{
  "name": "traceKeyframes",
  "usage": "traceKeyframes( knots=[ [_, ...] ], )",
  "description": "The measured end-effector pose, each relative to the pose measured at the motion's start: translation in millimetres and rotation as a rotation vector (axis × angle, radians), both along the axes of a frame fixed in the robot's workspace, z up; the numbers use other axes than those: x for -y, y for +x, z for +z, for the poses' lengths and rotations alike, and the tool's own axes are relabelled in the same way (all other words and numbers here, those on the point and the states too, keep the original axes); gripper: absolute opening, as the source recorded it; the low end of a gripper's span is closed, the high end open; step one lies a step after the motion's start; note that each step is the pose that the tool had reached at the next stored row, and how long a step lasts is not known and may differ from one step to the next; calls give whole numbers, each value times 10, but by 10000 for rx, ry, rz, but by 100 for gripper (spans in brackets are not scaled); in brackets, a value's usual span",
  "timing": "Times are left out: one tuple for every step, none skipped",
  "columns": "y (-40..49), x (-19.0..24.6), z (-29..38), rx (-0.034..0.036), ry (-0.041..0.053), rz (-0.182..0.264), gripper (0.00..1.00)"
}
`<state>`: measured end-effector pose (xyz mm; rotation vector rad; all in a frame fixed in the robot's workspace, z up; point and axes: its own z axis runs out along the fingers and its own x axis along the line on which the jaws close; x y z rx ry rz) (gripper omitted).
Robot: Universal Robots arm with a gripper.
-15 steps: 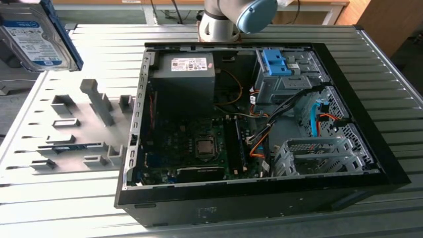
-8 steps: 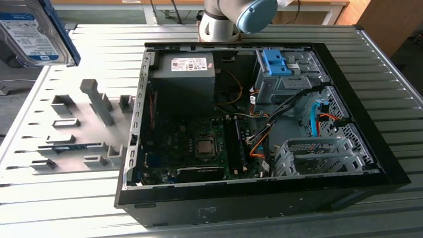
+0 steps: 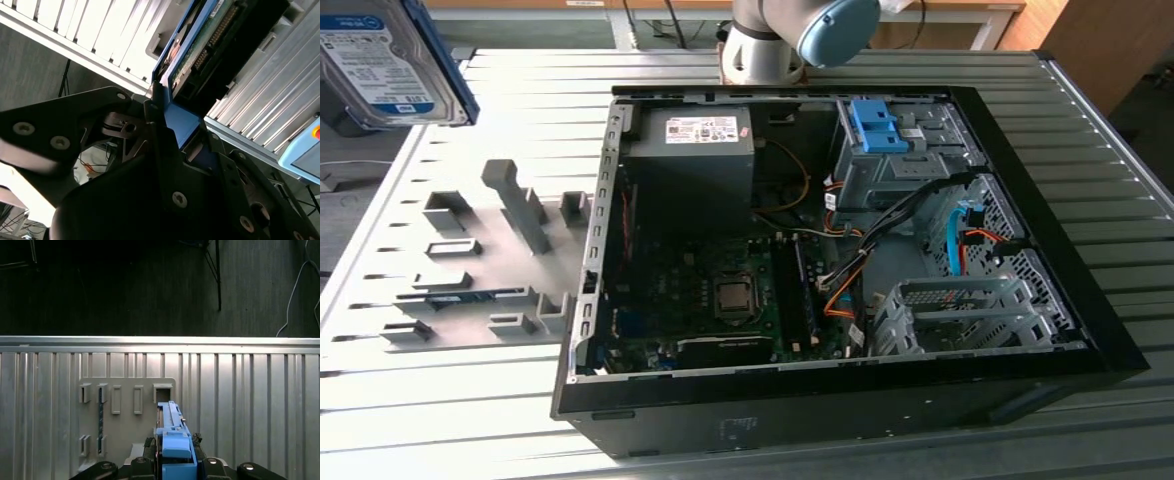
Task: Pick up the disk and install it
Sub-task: 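Pick up the disk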
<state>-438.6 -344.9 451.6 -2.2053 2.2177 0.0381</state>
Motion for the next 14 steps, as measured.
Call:
traceKeyframes(
  knots=[
    [0,0,8,-1,-1,11,37],
    [0,0,20,-1,0,12,37],
    [0,0,37,-1,-1,12,37],
    [0,0,57,-1,-1,13,37],
    [0,0,79,-1,0,13,37],
    [0,0,104,0,0,13,37],
    [0,0,127,0,0,13,37],
    [0,0,150,0,0,13,37],
    [0,0,173,0,0,13,37],
    [0,0,194,0,0,12,37],
    [0,0,215,0,0,13,37],
    [0,0,236,0,1,13,37],
    [0,0,272,0,0,13,37],
    [0,0,287,-1,0,12,37]
  ],
)
